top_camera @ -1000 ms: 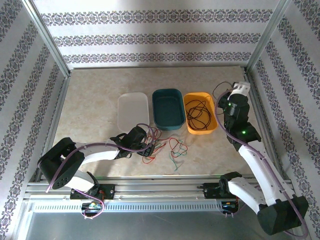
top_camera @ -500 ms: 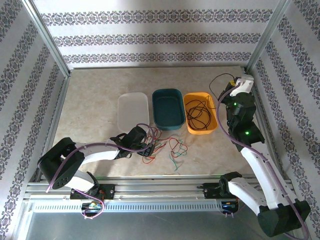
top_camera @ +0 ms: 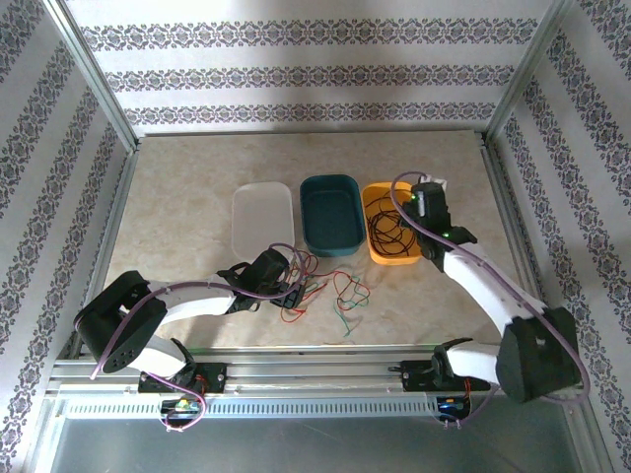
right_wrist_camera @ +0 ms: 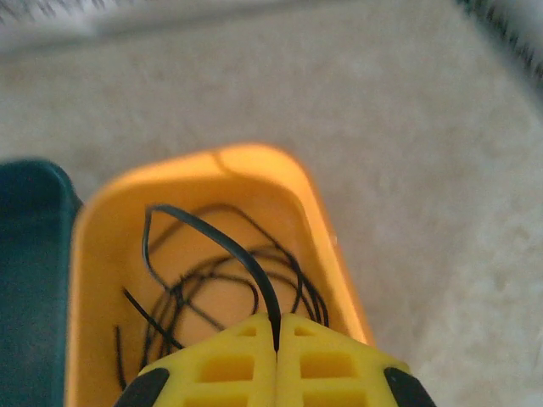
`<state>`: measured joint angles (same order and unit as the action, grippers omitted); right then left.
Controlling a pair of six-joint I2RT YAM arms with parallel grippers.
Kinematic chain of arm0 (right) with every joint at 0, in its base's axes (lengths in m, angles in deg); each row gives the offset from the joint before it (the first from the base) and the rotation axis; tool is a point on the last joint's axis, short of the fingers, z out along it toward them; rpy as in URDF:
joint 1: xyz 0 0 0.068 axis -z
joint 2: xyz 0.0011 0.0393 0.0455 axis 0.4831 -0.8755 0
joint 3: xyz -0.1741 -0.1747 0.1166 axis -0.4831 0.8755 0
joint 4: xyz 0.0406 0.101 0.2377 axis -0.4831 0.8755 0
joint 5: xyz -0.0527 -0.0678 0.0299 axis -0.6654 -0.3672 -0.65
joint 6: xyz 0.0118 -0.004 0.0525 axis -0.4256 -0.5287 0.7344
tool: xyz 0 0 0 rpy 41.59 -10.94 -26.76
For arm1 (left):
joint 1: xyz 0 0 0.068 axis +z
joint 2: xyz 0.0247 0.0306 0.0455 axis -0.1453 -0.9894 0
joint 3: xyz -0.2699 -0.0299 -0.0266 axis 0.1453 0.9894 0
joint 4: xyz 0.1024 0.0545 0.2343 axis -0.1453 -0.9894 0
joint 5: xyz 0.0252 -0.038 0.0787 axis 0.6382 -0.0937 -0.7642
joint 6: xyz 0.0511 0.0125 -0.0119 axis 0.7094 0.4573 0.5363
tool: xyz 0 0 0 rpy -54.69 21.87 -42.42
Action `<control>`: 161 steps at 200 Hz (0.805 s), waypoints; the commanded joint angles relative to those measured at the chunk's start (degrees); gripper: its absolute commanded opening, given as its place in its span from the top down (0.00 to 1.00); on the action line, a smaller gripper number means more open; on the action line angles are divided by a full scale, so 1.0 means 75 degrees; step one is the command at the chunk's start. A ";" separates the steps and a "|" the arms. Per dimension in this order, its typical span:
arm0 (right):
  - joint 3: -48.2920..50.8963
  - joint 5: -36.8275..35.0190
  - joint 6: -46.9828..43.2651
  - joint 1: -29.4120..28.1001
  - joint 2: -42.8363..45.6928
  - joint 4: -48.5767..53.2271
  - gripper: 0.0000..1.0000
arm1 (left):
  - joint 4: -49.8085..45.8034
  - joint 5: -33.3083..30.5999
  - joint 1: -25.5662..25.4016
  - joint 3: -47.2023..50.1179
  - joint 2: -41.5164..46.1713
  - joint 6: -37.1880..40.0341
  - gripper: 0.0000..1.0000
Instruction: Untangle the cables
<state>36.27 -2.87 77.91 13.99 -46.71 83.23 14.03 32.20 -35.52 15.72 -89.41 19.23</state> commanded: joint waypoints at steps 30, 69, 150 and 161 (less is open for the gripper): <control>-0.0386 0.0318 0.1021 0.0068 -0.1619 0.0478 1.00 | 0.0085 0.0041 -0.0097 -0.0040 0.0030 0.0030 0.08; -0.0809 0.0787 0.1264 0.0146 -0.2564 0.0481 1.00 | 0.0032 0.0007 -0.0103 -0.0063 0.0058 0.0022 0.08; -0.0639 -0.0036 0.1053 0.0085 -0.1060 0.0418 0.52 | 0.0030 -0.0122 -0.0103 -0.0058 0.0343 0.0152 0.08; -0.0601 -0.0184 0.0959 0.0064 -0.0744 0.0486 0.51 | 0.0042 -0.0123 -0.0103 -0.0086 0.0335 0.0169 0.08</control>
<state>31.66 0.16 86.63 14.52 -58.04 86.31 13.96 32.03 -35.52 15.72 -88.10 19.23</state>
